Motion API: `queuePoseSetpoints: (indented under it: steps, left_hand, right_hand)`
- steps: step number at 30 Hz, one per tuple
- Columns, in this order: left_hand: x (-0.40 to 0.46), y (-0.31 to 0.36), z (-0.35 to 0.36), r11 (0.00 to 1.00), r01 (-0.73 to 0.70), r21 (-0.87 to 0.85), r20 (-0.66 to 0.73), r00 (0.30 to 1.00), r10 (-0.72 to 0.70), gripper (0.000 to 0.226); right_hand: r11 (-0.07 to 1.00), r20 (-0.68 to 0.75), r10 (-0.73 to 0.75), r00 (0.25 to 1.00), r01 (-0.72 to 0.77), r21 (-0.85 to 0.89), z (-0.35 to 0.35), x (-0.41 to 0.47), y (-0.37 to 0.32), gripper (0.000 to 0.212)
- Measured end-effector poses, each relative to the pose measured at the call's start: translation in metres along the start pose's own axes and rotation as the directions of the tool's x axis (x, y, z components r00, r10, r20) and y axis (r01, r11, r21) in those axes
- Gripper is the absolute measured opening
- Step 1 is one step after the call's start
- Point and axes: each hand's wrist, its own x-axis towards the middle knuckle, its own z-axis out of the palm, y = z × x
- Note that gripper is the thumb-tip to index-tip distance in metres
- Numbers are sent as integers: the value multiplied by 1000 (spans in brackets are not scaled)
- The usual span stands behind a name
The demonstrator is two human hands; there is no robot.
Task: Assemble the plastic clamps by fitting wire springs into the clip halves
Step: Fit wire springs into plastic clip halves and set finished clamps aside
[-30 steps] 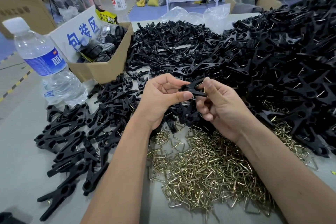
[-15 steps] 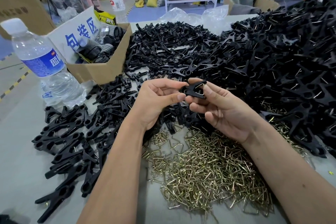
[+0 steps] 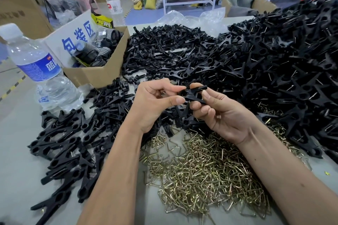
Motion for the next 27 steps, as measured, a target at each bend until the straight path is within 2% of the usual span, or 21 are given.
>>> queuePoseSetpoints:
  steps: [5,9,12,14,16,18,20,21,22,23,24,26,27]
  left_hand:
    - [-1,-2,1,999,33,28,-28,999,-32,22]
    - [0,-1,0,1000,12,14,-12,1000,-12,24]
    - [0,1,-2,998,26,64,-40,999,-23,23]
    - [1,0,-3,984,69,162,-135,990,-48,19]
    - [8,-2,-8,955,148,258,-257,963,-80,13]
    - [20,-4,-20,881,258,397,-371,923,-103,13]
    - [37,-3,-36,747,357,561,-448,890,-88,16]
    - [47,-3,-44,680,398,616,-477,875,-80,18]
    - [57,-1,-51,619,430,658,-496,865,-74,21]
    - [67,-1,-57,553,453,700,-501,862,-72,26]
    - [78,-1,-62,486,466,739,-494,866,-78,31]
    - [100,-5,-66,358,450,818,-436,891,-125,42]
    - [108,-7,-66,285,424,860,-391,905,-167,47]
  right_hand:
    - [1000,-42,13,999,-13,-4,-2,0,0,55]
    - [1000,-3,7,1000,-7,-6,-4,-1,3,51]
    - [983,-45,-87,995,79,-163,-2,-1,-3,46]
    - [932,-140,-224,965,169,-322,1,1,-18,39]
    - [832,-254,-413,875,249,-495,5,8,-42,31]
    - [681,-367,-624,690,248,-689,6,20,-69,26]
    - [501,-388,-793,470,140,-854,6,37,-93,33]
    - [397,-346,-854,387,57,-916,7,48,-102,36]
    - [282,-276,-899,340,-34,-959,9,60,-107,33]
    - [166,-192,-918,348,-103,-981,12,73,-107,27]
    - [52,-110,-896,430,-143,-988,19,90,-104,18]
    - [-168,-14,-731,682,-200,-965,30,124,-90,10]
    - [-263,-11,-632,775,-228,-938,32,142,-82,12]
